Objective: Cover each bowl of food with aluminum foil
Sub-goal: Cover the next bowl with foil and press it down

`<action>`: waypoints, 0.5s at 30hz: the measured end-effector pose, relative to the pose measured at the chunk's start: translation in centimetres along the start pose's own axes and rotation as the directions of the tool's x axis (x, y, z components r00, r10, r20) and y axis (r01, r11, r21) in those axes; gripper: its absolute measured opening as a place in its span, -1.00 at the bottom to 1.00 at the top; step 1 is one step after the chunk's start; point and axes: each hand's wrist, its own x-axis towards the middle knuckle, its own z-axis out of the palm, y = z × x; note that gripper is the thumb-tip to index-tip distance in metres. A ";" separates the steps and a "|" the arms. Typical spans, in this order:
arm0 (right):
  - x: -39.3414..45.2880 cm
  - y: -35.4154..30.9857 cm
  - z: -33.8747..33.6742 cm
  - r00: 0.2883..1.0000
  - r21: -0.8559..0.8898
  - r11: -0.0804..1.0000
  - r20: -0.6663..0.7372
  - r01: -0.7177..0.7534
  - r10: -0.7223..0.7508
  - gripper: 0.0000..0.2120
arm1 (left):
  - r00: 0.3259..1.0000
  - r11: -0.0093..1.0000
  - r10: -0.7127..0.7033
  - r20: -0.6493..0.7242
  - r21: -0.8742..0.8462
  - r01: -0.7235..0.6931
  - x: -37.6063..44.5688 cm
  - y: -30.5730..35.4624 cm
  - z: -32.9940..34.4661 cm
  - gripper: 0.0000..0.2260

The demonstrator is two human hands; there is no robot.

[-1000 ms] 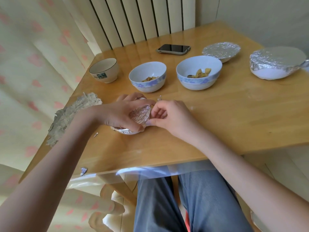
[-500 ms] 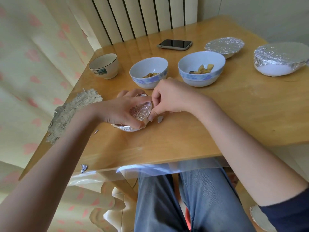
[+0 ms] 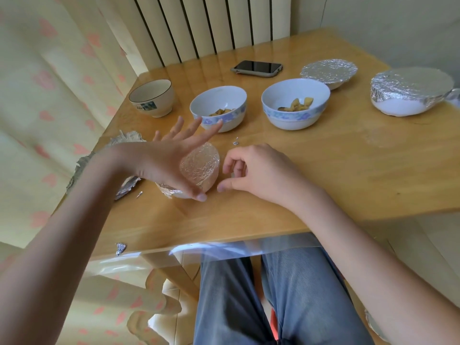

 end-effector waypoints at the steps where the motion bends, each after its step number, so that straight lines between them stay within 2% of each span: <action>1: 0.1 -0.1 0.1 1.000 -0.004 1.000 -0.020 -0.002 0.001 -0.67 | 0.999 0.999 0.047 0.001 0.019 -0.047 0.0 -0.3 -0.1 0.10; 6: 0.6 -0.5 0.8 0.996 -0.011 1.000 -0.087 0.023 -0.023 -0.71 | 0.987 0.987 0.157 -0.044 -0.031 -0.158 0.8 0.0 0.5 -0.24; 12: 2.0 0.2 0.6 0.997 0.168 0.983 -0.027 0.074 -0.070 -0.81 | 0.982 0.980 0.178 -0.058 -0.076 -0.182 1.1 -0.1 0.9 -0.33; 15: 2.5 0.1 0.0 0.996 0.144 0.985 0.004 0.091 -0.092 -0.84 | 0.981 0.979 0.184 -0.066 -0.078 -0.189 1.1 0.0 0.9 -0.36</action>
